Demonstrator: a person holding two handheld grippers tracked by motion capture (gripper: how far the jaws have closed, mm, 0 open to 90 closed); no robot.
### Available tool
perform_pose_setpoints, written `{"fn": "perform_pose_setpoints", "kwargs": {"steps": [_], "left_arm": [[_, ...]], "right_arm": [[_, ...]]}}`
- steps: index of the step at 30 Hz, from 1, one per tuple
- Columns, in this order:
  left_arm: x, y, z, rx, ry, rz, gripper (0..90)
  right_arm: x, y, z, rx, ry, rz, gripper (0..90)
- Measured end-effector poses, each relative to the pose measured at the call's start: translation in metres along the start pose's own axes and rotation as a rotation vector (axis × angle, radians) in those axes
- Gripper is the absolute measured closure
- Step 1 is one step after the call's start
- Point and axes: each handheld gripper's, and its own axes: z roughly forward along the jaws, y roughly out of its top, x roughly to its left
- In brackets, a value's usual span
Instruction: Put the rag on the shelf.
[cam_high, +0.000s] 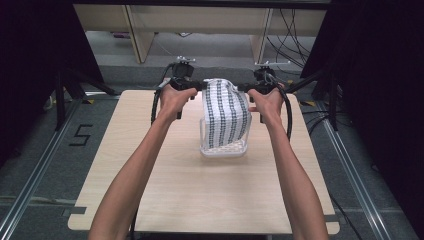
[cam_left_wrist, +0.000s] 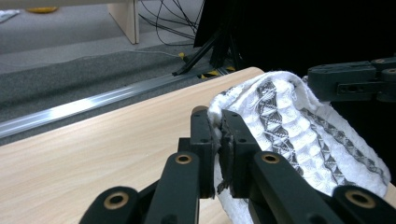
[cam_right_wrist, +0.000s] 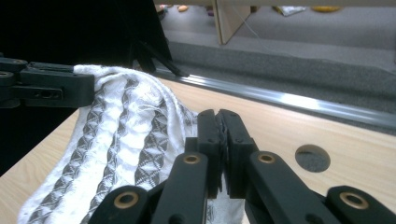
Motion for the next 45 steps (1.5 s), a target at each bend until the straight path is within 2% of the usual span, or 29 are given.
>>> {"fn": "perform_pose_setpoints", "kwargs": {"steps": [1,2,3,7,9,10,12,13,14,15,16,17,18,19,24,28,29,31,32,38,45], "left_arm": [[0.000,0.000,0.000,0.000,0.000,0.000,83.1],[0.001,-0.001,0.002,0.008,0.001,-0.002,83.1],[0.002,-0.002,0.004,0.015,0.002,-0.005,82.9],[0.004,-0.008,0.011,0.057,0.012,-0.009,82.0],[0.006,-0.012,0.015,0.093,0.015,-0.006,79.6],[0.006,-0.014,0.017,0.103,0.022,-0.003,78.3],[0.007,-0.018,0.020,0.117,0.022,-0.005,76.5],[0.008,-0.021,0.023,0.151,0.027,0.001,69.5],[0.008,-0.021,0.023,0.151,0.027,0.001,63.9],[0.008,-0.022,0.024,0.166,0.029,-0.006,63.9],[0.008,-0.023,0.024,0.163,0.032,-0.012,58.6],[0.008,-0.022,0.024,0.171,0.034,-0.017,55.7],[0.007,-0.022,0.024,0.170,0.043,-0.026,51.9],[0.007,-0.022,0.024,0.170,0.050,-0.021,49.6],[0.004,-0.021,0.018,0.166,0.032,-0.007,48.7],[0.002,-0.021,0.014,0.157,0.036,-0.006,47.8],[0.002,-0.021,0.013,0.164,0.030,0.001,47.9],[0.002,-0.021,0.011,0.161,0.027,0.000,47.8],[0.002,-0.021,0.010,0.161,0.024,-0.003,47.8],[0.000,-0.021,0.003,0.163,0.002,-0.008,47.3],[0.001,-0.021,-0.004,0.150,0.003,-0.022,46.4]], "right_arm": [[0.000,0.000,0.000,0.000,0.000,0.000,88.1],[-0.003,0.000,0.002,0.005,0.004,-0.028,88.0],[-0.003,-0.001,0.003,0.012,-0.005,-0.011,87.8],[-0.004,-0.003,0.007,0.041,-0.014,-0.002,87.1],[-0.006,-0.004,0.010,0.048,-0.014,-0.025,86.5],[-0.005,-0.005,0.010,0.059,-0.018,0.000,85.6],[-0.005,-0.008,0.013,0.083,-0.021,0.009,82.6],[-0.005,-0.011,0.015,0.109,-0.037,0.022,79.2],[-0.005,-0.011,0.015,0.109,-0.037,0.022,79.2],[-0.006,-0.012,0.016,0.108,-0.036,0.015,77.5],[-0.004,-0.014,0.015,0.132,-0.039,0.073,74.7],[-0.008,-0.014,0.015,0.116,-0.043,0.029,73.7],[-0.009,-0.014,0.014,0.114,-0.045,0.037,73.5],[-0.010,-0.014,0.015,0.104,-0.043,0.015,73.4],[-0.008,-0.011,0.008,0.081,-0.038,0.011,71.8],[-0.008,-0.010,0.003,0.071,-0.030,-0.007,70.8],[-0.007,-0.011,0.002,0.073,-0.034,0.004,70.5],[-0.006,-0.010,-0.001,0.087,-0.038,0.014,69.4],[-0.007,-0.010,-0.001,0.074,-0.035,-0.008,69.3],[-0.006,-0.010,-0.005,0.079,-0.035,-0.016,66.4],[-0.004,-0.010,-0.009,0.082,-0.026,-0.024,63.5]]}}
